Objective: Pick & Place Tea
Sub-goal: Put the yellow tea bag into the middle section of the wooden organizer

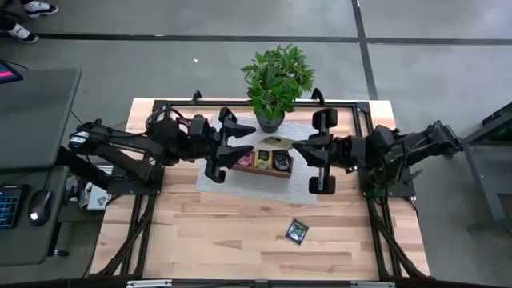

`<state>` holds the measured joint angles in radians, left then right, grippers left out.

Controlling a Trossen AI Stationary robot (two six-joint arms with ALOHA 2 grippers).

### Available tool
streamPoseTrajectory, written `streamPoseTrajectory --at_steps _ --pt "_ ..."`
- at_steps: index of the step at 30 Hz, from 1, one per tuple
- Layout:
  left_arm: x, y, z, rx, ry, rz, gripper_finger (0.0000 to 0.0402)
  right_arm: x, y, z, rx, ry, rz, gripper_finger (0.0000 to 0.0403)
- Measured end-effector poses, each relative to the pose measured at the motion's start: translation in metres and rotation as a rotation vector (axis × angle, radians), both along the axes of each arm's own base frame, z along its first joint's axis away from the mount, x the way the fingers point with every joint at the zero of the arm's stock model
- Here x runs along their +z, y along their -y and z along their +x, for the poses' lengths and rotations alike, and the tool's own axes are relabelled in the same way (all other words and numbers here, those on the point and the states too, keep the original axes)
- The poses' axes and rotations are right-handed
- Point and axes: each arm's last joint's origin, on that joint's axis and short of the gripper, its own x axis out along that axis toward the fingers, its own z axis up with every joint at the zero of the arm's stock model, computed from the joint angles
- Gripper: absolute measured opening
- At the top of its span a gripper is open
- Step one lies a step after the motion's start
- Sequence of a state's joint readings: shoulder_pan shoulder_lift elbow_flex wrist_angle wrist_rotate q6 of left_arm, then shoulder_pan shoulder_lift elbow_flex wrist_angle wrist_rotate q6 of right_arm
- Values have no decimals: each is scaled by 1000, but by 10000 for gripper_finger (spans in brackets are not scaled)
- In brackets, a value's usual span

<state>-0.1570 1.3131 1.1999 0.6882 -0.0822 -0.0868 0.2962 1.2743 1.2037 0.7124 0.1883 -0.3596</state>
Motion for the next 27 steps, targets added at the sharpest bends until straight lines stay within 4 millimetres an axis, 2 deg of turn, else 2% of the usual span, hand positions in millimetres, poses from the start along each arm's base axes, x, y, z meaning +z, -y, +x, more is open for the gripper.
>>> streamPoseTrajectory --at_steps 9,13,23,27 --pt "1 0 0 -15 16 -25 218 0 8 3 10 7 20 0" --pt "-3 1 8 -12 10 -24 218 -1 9 4 11 -5 18 0" --pt "6 2 18 -11 52 -28 218 -6 9 8 10 -49 39 0" --pt "2 3 21 -6 42 -30 218 -6 9 8 5 -54 45 0"
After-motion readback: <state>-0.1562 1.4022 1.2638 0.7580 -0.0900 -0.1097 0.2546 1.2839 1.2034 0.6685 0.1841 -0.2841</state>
